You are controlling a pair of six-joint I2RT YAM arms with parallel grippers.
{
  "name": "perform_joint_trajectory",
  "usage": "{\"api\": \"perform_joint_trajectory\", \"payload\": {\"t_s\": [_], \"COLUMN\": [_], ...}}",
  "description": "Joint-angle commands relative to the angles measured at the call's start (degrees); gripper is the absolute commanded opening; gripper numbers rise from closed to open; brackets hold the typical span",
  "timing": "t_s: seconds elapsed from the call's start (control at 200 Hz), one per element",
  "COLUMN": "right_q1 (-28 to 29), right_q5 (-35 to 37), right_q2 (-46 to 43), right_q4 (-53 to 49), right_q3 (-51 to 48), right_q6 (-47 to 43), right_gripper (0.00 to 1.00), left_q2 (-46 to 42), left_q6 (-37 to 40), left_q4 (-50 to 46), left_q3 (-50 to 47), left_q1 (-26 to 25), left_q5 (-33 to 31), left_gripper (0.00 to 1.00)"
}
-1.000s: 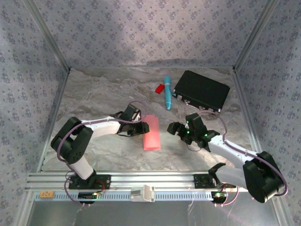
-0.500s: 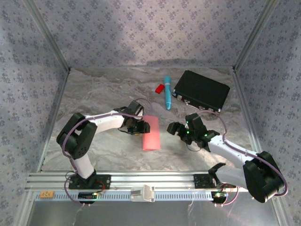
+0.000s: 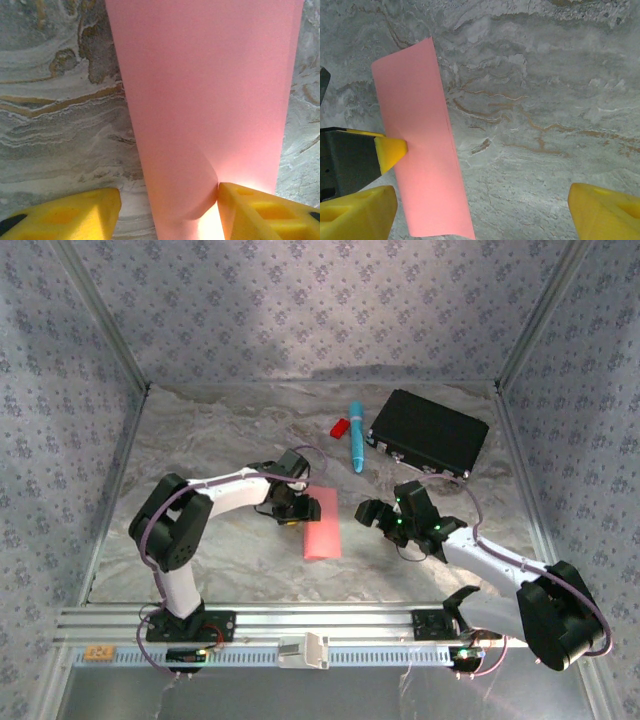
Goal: Fold a paper plane with a square sheet of paper (pick it up from the middle)
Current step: First fold the square sheet of paper in half at the center of the table.
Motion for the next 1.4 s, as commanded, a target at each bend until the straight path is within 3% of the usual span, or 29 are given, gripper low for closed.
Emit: {"api": "perform_joint_trajectory", "payload": {"t_s": [0.0,0.26,0.974,1.394], "right_q1": [0.31,0.37,0.51,0.48], "right_q5": [1.24,1.37,1.41,1.46], "right_q2": [0.56,0.68,0.46,0.73], "right_q4": [-0.79,-1.07,-1.31,-1.38], "right_q3": [1.56,1.6,1.5,1.72], "right_q6": [0.56,0.74,0.74,0.73], "right_gripper": [0.9,0.91,0.91,0.92], "left_q2": [4.79,7.19,7.29,8.93], "left_q6": [1.54,1.36,-0.45,0.5], "left_q4": [-0.89,-4.52,-3.72,-3.69], "left_q3": [-0.12,2.9,2.74,3.37], "left_q1": [-0.76,-2.67,-2.66,-2.83], "left_q5": [-2.99,-7.9,-9.58,-8.7], "left_gripper": [0.58,0.59,0.54,0.57]}}
